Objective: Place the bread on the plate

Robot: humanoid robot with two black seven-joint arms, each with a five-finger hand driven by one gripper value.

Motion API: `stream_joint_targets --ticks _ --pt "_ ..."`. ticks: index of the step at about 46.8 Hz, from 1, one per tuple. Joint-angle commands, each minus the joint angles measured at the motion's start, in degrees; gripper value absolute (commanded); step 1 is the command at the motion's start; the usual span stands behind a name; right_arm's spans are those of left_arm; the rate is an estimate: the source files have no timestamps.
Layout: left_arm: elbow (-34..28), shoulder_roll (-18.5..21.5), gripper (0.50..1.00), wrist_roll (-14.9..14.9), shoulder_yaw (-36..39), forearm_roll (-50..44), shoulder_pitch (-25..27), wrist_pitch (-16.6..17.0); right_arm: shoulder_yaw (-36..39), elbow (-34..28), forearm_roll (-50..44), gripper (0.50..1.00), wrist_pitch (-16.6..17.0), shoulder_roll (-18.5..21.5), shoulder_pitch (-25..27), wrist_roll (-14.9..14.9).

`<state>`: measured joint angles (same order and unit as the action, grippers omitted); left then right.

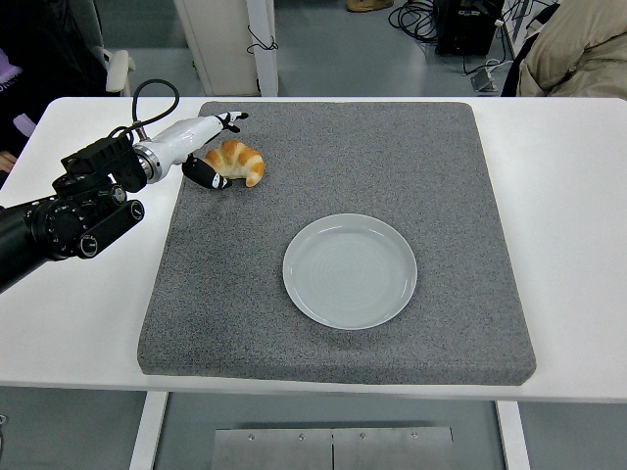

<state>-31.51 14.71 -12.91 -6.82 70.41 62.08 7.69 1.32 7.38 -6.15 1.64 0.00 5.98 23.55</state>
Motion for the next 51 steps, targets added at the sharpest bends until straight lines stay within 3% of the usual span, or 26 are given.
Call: stream_joint_targets --ticks 1,8,21,38,51 --pt "0.30 -0.04 0.887 -0.09 0.22 -0.01 -0.12 -0.04 0.00 0.00 0.00 1.000 0.03 0.00 0.00 0.00" --pt "0.39 -0.04 0.875 -0.18 0.66 -0.27 -0.21 -0.04 0.00 0.00 0.00 1.000 -0.05 0.00 0.00 0.00" --pt "0.39 -0.30 0.807 -0.18 0.75 -0.27 -0.30 -0.04 0.00 0.00 0.00 1.000 -0.05 0.00 0.00 0.00" --pt "0.48 -0.47 0.772 -0.27 0.84 -0.27 -1.09 -0.04 0.00 0.00 0.00 1.000 -0.05 0.00 0.00 0.00" --pt "0.48 -0.39 0.634 -0.27 0.84 -0.27 -1.09 -0.04 0.00 0.00 0.00 1.000 0.03 0.00 0.00 0.00"
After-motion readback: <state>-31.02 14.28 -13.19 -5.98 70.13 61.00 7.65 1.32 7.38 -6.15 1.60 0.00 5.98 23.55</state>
